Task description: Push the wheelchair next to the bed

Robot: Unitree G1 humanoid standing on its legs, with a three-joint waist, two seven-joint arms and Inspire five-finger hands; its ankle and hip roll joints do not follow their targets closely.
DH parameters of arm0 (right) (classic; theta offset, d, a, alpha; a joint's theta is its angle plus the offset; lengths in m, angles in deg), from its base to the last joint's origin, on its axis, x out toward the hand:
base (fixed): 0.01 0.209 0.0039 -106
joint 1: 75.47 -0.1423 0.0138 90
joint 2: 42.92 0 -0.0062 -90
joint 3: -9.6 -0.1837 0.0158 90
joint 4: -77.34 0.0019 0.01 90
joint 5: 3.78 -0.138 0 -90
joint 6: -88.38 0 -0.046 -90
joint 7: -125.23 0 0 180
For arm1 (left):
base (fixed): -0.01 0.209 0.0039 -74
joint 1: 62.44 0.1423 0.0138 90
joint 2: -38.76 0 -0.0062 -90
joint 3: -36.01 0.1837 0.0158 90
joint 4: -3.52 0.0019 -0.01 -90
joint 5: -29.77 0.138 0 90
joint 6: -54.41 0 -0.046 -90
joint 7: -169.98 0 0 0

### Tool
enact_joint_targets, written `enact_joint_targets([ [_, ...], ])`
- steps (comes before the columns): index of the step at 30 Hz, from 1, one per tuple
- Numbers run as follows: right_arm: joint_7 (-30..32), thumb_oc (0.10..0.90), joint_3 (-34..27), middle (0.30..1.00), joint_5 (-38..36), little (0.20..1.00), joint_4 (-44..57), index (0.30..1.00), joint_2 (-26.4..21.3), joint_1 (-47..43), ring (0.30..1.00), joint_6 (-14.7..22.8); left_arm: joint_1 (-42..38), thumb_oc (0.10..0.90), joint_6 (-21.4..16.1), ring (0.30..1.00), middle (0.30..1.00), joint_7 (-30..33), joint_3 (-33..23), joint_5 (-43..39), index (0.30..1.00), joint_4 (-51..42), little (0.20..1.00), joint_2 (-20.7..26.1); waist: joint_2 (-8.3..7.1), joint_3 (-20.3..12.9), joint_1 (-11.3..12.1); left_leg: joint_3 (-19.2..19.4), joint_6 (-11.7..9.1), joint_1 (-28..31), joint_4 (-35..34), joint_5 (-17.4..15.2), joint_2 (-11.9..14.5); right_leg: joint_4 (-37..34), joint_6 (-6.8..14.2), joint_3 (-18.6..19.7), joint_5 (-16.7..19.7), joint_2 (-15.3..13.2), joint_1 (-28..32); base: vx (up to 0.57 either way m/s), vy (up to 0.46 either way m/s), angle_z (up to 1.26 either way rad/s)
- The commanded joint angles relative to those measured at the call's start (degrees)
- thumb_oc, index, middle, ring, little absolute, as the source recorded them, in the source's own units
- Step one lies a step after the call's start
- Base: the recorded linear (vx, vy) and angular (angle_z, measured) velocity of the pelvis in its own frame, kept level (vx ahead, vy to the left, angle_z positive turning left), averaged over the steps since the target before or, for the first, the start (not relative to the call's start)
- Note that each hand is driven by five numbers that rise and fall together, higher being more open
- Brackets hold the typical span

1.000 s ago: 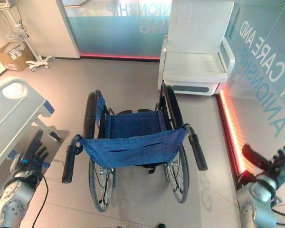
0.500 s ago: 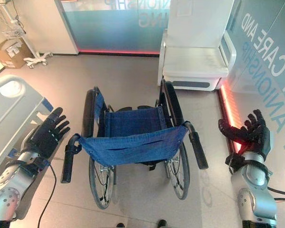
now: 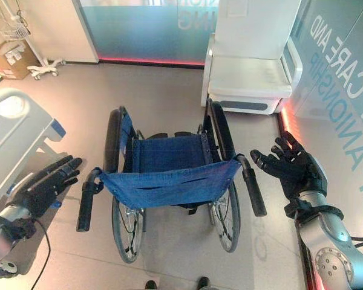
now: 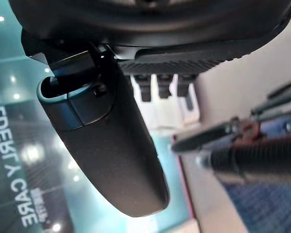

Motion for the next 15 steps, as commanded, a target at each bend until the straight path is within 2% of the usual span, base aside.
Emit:
enact_joint_targets([
  [1,-2.68,0.8,-5.23,0.9,-5.1,0.9,6.53,0.9,-4.74,-2.03,0.9,5.31,0.71,0.8,-8.4,0.9,0.9,-4.21,-10.01,3.32,0.9,-3.97,0.9,9.45,-2.67,-3.99,0.71,2.01,-1.22,-2.67,0.15,0.55,-0.27,0.03,3.48,-0.89,2.36,-3.01,-1.19,-0.04,-0.023,0.0],
  [5,-2.74,0.8,-6.39,0.9,-5.0,0.9,8.32,0.9,-5.25,0.87,0.9,3.61,3.93,0.8,-6.86,0.9,0.9,-8.16,-12.13,0.03,0.9,-7.01,0.9,9.88,-2.72,-4.02,1.18,1.96,-1.48,-2.87,0.15,0.71,-0.11,0.03,3.53,-1.7,2.27,-2.97,-1.15,-0.02,-0.02,0.03],
  [9,-3.83,0.8,-6.25,0.9,-5.44,0.9,9.04,0.9,-6.89,2.29,0.9,2.17,5.83,0.8,-4.82,0.9,0.9,-8.57,-12.26,-0.08,0.9,-8.03,0.9,11.26,-2.68,-3.99,1.32,2.09,-1.71,-3.09,0.15,1.01,0.08,0.03,3.56,-2.13,2.27,-2.88,-1.25,-0.02,-0.023,0.1],
  [15,-3.26,0.8,-4.69,0.9,-5.38,0.9,8.16,0.9,-10.27,3.0,0.9,-0.26,6.79,0.8,-2.72,0.9,0.9,-9.34,-11.23,-5.47,0.9,-8.0,0.9,13.49,-2.41,-3.49,1.3,2.29,-1.91,-3.17,0.15,1.44,0.26,0.03,3.62,-2.51,2.36,-2.79,-1.24,0.0,0.0,0.0],
])
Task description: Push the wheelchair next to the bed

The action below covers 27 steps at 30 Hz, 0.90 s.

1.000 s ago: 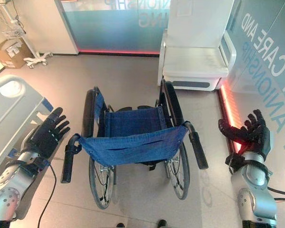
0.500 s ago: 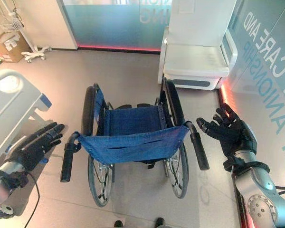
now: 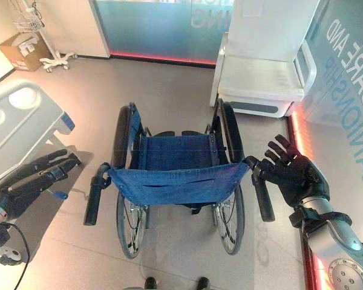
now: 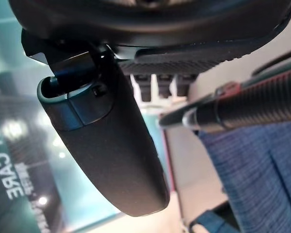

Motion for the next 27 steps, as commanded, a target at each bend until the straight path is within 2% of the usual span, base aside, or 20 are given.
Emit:
enact_joint_targets([
  [1,-2.12,0.8,-2.07,0.9,-1.32,0.9,3.47,0.9,-4.4,-2.47,0.9,2.49,-0.85,0.8,-2.17,0.9,0.9,-1.15,-4.08,-6.04,0.9,-1.97,0.9,6.62,-1.88,-3.34,-0.24,2.55,-2.09,-2.42,0.14,1.26,0.47,0.02,3.43,-1.28,2.27,-2.45,-1.04,0.0,0.0,0.0],
  [6,-2.29,0.8,-1.56,0.9,1.94,0.9,4.15,0.9,-6.58,0.95,0.9,0.77,1.12,0.8,0.28,0.9,0.9,-1.69,-2.57,-12.51,0.9,-4.35,0.9,7.6,-1.77,-3.18,-0.57,2.76,-2.16,-2.31,0.14,1.39,0.48,0.02,3.58,-1.26,2.32,-2.38,-1.0,0.0,0.0,0.0],
  [7,-1.63,0.8,-1.42,0.9,4.57,0.9,3.99,0.9,-7.24,1.69,0.9,0.23,1.53,0.8,0.85,0.9,0.9,-1.25,-2.05,-13.5,0.9,-4.79,0.9,7.9,-1.72,-3.07,-0.66,2.9,-2.17,-2.24,0.14,1.43,0.5,0.02,3.63,-1.29,2.37,-2.36,-0.96,0.0,0.0,0.0],
  [9,0.77,0.8,-1.48,0.9,9.48,0.9,3.83,0.9,-8.37,2.6,0.9,0.02,1.91,0.8,1.4,0.9,0.9,-0.39,-1.15,-13.24,0.9,-5.17,0.9,8.36,-1.71,-2.92,-0.88,3.07,-2.15,-2.11,0.14,1.45,0.52,0.02,3.66,-1.23,2.44,-2.32,-0.92,0.02,0.002,0.0],
  [10,3.92,0.8,-2.21,0.9,14.77,0.9,3.69,0.9,-10.04,3.51,0.9,-0.26,2.29,0.8,2.27,0.9,0.9,0.9,-0.57,-12.41,0.9,-5.48,0.9,9.28,-1.66,-2.76,-1.12,3.24,-2.15,-2.05,0.14,1.54,0.54,0.02,3.68,-1.07,2.48,-2.28,-0.92,0.04,0.004,0.0],
  [11,4.24,0.8,-2.4,0.9,14.94,0.9,3.63,0.9,-10.24,3.57,0.9,-0.36,2.32,0.8,2.34,0.9,0.9,1.02,-0.56,-12.18,0.9,-5.46,0.9,9.42,-1.62,-2.74,-1.11,3.27,-2.15,-2.04,0.14,1.54,0.54,0.02,3.68,-1.04,2.48,-2.27,-0.91,0.05,0.007,-0.01],
  [12,5.68,0.8,-3.5,0.9,15.63,0.9,2.88,0.9,-12.27,3.44,0.9,-1.03,3.0,0.8,2.78,0.9,0.9,3.09,-1.25,-8.28,0.9,-5.03,0.9,10.89,-1.51,-2.41,-1.22,3.56,-2.1,-2.05,0.14,1.64,0.63,0.02,3.67,-0.87,2.53,-2.19,-0.99,0.0,0.0,0.0],
  [15,5.34,0.8,-4.26,0.9,10.15,0.9,2.39,0.9,-15.84,2.27,0.9,-2.96,2.95,0.8,4.03,0.9,0.9,3.64,-2.13,-10.39,0.9,-3.8,0.9,13.18,-1.54,-1.77,-1.42,3.5,-2.02,-2.35,0.14,1.88,0.63,0.02,3.64,-0.31,2.71,-2.09,-1.35,0.0,0.0,0.0],
  [17,4.96,0.8,-4.04,0.9,9.74,0.9,1.98,0.9,-17.32,2.13,0.9,-3.36,3.56,0.8,4.12,0.9,0.9,2.07,-3.2,-11.91,0.9,-2.59,0.9,14.58,-1.37,-1.06,-1.59,3.75,-1.95,-2.53,0.14,2.15,0.82,0.02,3.64,0.01,2.99,-2.09,-1.64,0.0,0.0,0.0],
  [22,5.12,0.8,-2.2,0.9,9.43,0.9,0.95,0.9,-18.14,2.47,0.9,-1.77,4.59,0.8,4.21,0.9,0.9,1.16,-3.15,-14.64,0.9,-2.55,0.9,16.49,-0.97,-0.04,-1.77,3.66,-1.78,-3.18,0.14,2.43,0.78,0.02,3.76,0.63,3.34,-2.19,-2.35,0.0,0.0,0.0],
  [27,6.09,0.8,1.39,0.9,7.88,0.9,0.62,0.9,-19.73,1.24,0.9,-0.73,4.29,0.8,4.74,0.9,0.9,3.24,-1.37,-16.97,0.9,-3.38,0.9,19.08,-0.61,1.45,-1.68,3.36,-1.46,-4.43,0.14,2.81,0.63,0.02,3.94,1.3,3.87,-2.35,-3.62,0.0,0.0,-0.01],
])
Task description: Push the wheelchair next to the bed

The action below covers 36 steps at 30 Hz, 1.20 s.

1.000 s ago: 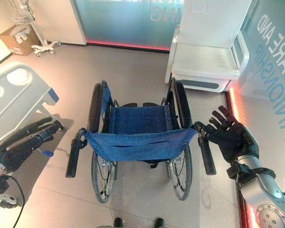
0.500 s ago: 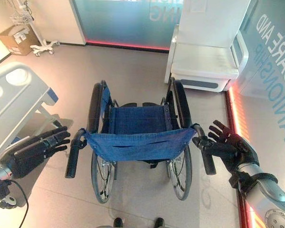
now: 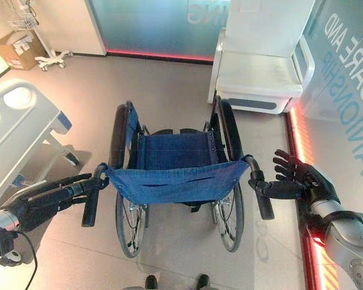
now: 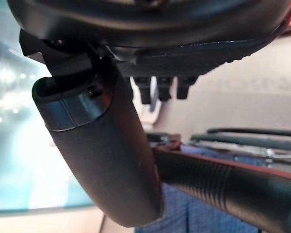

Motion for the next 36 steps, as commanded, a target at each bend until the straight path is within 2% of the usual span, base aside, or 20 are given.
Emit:
enact_joint_targets([
  [1,3.7,0.8,2.67,0.9,-1.7,0.9,-2.21,0.9,-6.12,-7.02,0.9,5.43,-1.58,0.8,-3.09,0.9,0.9,1.7,-4.67,-3.46,0.9,0.76,0.9,5.76,-0.75,1.9,-0.87,2.9,-1.43,-3.49,-0.18,2.94,0.72,-0.19,3.86,0.93,3.95,-2.19,-2.47,0.0,0.0,0.0],
  [7,4.08,0.8,7.21,0.9,-2.33,0.9,-3.84,0.9,-7.58,-9.33,0.9,5.54,-2.75,0.8,-2.92,0.9,0.9,1.5,-2.59,-6.04,0.9,1.18,0.9,7.73,-0.56,3.02,-0.9,2.68,-1.43,-3.96,-0.18,3.35,0.65,-0.19,3.92,0.98,4.29,-2.38,-2.89,0.0,0.012,-0.07],
  [11,4.78,0.8,9.19,0.9,-3.02,0.9,-4.88,0.9,-8.23,-10.09,0.9,5.27,-3.92,0.8,-2.84,0.9,0.9,-2.12,-0.58,-14.76,0.9,0.04,0.9,8.66,-0.54,3.38,-0.94,2.73,-1.45,-4.04,-0.18,3.51,0.73,-0.19,3.88,0.92,4.4,-2.45,-2.93,0.0,0.0,0.0],
  [14,5.35,0.8,11.6,0.9,-1.67,0.9,-5.49,0.9,-7.32,-10.01,0.9,5.62,-6.04,0.8,-4.05,0.9,0.9,-2.45,4.08,-18.64,0.9,-1.83,0.9,8.46,-0.35,3.57,-1.17,2.95,-1.42,-3.87,-0.18,3.49,0.8,-0.19,3.85,0.67,4.41,-2.48,-2.72,0.0,0.002,0.01],
  [19,6.02,0.8,13.68,0.9,-1.26,0.9,-5.65,0.9,-7.29,-10.59,0.9,5.01,-9.27,0.8,-3.82,0.9,0.9,-0.2,8.96,-17.99,0.9,-2.19,0.9,8.44,-0.35,3.62,-1.49,3.02,-1.38,-3.63,-0.18,3.43,0.74,-0.19,3.84,0.76,4.38,-2.43,-2.51,0.01,0.002,0.04],
  [23,7.01,0.8,14.66,0.9,-0.24,0.9,-6.28,0.9,-8.37,-11.69,0.9,3.57,-9.87,0.8,-2.66,0.9,0.9,-1.16,10.07,-14.53,0.9,-1.88,0.9,9.26,-0.22,3.63,-1.56,3.17,-1.45,-3.3,-0.18,3.54,0.74,-0.19,3.8,0.89,4.4,-2.42,-2.2,0.0,0.001,0.01],
  [25,7.23,0.734,14.78,0.801,0.0,0.801,-6.45,0.801,-8.71,-11.98,0.801,3.09,-9.9,0.8,-2.69,0.9,0.9,-1.42,10.03,-14.27,0.9,-1.7,0.9,9.54,-0.2,3.65,-1.54,3.21,-1.49,-3.26,-0.18,3.57,0.76,-0.19,3.8,0.89,4.35,-2.42,-2.12,0.0,0.0,0.0],
  [26,7.48,0.453,14.75,0.38,1.04,0.38,-6.95,0.38,-9.45,-12.28,0.38,2.0,-9.87,0.8,-2.64,0.9,0.9,-1.37,9.73,-14.54,0.9,-1.38,0.9,10.16,-0.13,3.63,-1.59,3.27,-1.54,-3.15,-0.18,3.57,0.78,-0.19,3.82,0.97,4.35,-2.4,-2.04,0.0,0.0,0.0],
  [27,7.16,0.4,14.6,0.3,1.63,0.3,-7.03,0.3,-9.63,-12.09,0.3,1.52,-9.74,0.8,-2.45,0.9,0.9,-1.14,9.39,-14.44,0.9,-1.42,0.9,10.35,-0.1,3.59,-1.62,3.31,-1.56,-3.09,-0.18,3.55,0.79,-0.19,3.84,0.95,4.3,-2.39,-1.98,0.03,0.014,-0.01],
  [31,6.63,0.4,14.99,0.3,1.49,0.3,-7.18,0.3,-10.72,-12.42,0.3,-0.06,-9.87,0.8,-2.47,0.9,0.9,-0.75,8.93,-15.49,0.9,-1.2,0.9,11.37,-0.14,3.43,-1.62,3.28,-1.59,-2.91,-0.18,3.48,0.79,-0.19,3.81,1.02,4.16,-2.38,-1.76,0.0,0.0,0.0],
  [32,6.58,0.4,14.97,0.3,1.48,0.3,-7.21,0.3,-10.79,-12.41,0.3,-0.17,-9.89,0.756,-2.51,0.834,0.834,-0.87,8.91,-15.56,0.834,-1.16,0.834,11.47,-0.15,3.44,-1.63,3.28,-1.58,-2.88,-0.18,3.47,0.78,-0.19,3.81,1.01,4.16,-2.38,-1.72,0.0,0.0,0.0],
  [34,6.52,0.4,15.4,0.3,0.93,0.3,-7.6,0.3,-11.17,-12.79,0.3,-0.45,-10.3,0.416,-2.4,0.324,0.324,-2.05,9.2,-15.76,0.324,-1.04,0.324,11.84,-0.26,3.48,-1.59,3.24,-1.58,-2.8,-0.18,3.41,0.8,-0.19,3.82,0.94,4.14,-2.39,-1.64,0.0,0.0,0.0],
  [36,6.52,0.4,16.0,0.3,0.64,0.3,-7.86,0.3,-11.43,-13.29,0.3,-0.52,-10.95,0.4,-2.13,0.3,0.3,-3.0,9.94,-15.91,0.3,-1.07,0.3,12.19,-0.29,3.53,-1.58,3.23,-1.6,-2.79,-0.18,3.43,0.83,-0.19,3.81,0.95,4.16,-2.39,-1.62,0.0,0.0,0.0],
])
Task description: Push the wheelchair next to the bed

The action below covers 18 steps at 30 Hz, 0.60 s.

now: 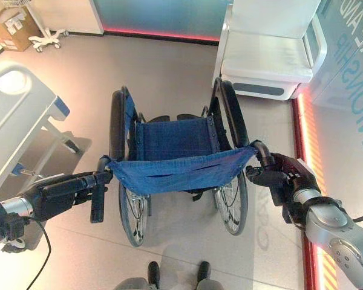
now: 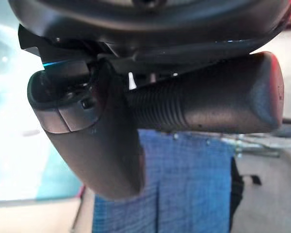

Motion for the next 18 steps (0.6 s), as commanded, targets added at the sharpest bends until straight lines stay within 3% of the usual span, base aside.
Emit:
enact_joint_targets([
  [1,0.73,0.4,2.77,0.3,1.93,0.3,-2.23,0.3,-5.13,-0.67,0.3,0.98,-2.21,0.4,-1.57,0.3,0.3,-6.39,1.18,-4.34,0.3,-3.47,0.3,2.23,0.43,-0.61,-2.66,1.93,-2.11,-1.96,-0.27,3.09,2.1,-0.1,3.04,0.13,3.27,-1.15,-0.77,0.0,0.0,0.0],
  [11,1.86,0.4,6.45,0.3,1.53,0.3,-2.79,0.3,-5.11,-2.96,0.3,2.02,-7.8,0.4,0.03,0.3,0.3,-6.87,8.77,-6.17,0.3,-3.2,0.3,2.31,0.52,-0.8,-3.11,2.13,-2.11,-1.53,-0.27,2.78,2.02,-0.1,3.06,0.32,3.19,-1.09,-0.59,0.01,-0.001,0.01],
  [18,1.59,0.4,7.07,0.3,1.56,0.3,-2.82,0.3,-4.61,-3.02,0.3,2.45,-9.19,0.4,0.74,0.3,0.3,-6.03,11.09,-6.28,0.3,-2.69,0.3,1.58,0.62,-1.01,-3.44,2.45,-2.25,-1.26,-0.27,2.78,2.13,-0.1,3.06,0.32,3.1,-1.06,-0.4,0.0,0.001,-0.01],
])
